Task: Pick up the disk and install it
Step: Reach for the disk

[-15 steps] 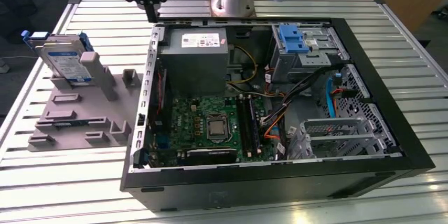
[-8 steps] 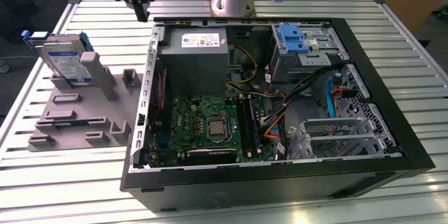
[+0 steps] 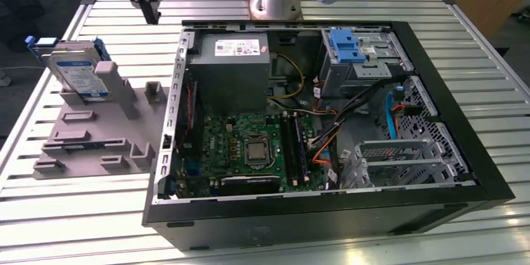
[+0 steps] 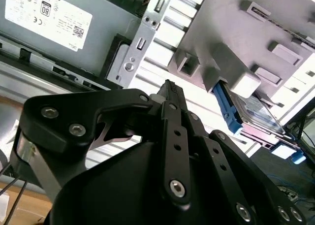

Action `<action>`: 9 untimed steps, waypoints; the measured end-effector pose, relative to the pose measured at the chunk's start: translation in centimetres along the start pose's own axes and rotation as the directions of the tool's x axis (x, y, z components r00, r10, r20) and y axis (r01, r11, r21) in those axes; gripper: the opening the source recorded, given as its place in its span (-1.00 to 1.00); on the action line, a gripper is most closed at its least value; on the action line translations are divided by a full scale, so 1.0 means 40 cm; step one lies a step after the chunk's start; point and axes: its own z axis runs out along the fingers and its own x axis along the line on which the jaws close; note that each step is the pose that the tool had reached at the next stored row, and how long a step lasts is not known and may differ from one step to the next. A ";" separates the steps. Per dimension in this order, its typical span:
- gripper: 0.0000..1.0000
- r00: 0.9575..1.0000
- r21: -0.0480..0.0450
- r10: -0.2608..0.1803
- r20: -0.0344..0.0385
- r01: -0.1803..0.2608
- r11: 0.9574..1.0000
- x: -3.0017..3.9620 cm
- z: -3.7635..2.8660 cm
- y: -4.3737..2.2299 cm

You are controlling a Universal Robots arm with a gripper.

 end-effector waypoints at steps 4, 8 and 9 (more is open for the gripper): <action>-0.79 1.000 0.000 0.000 0.000 0.000 1.000 0.020 0.000 0.002; -0.79 1.000 0.000 0.000 0.000 0.000 1.000 0.036 0.000 0.003; -0.79 1.000 0.000 0.000 0.000 0.000 1.000 0.041 0.000 0.003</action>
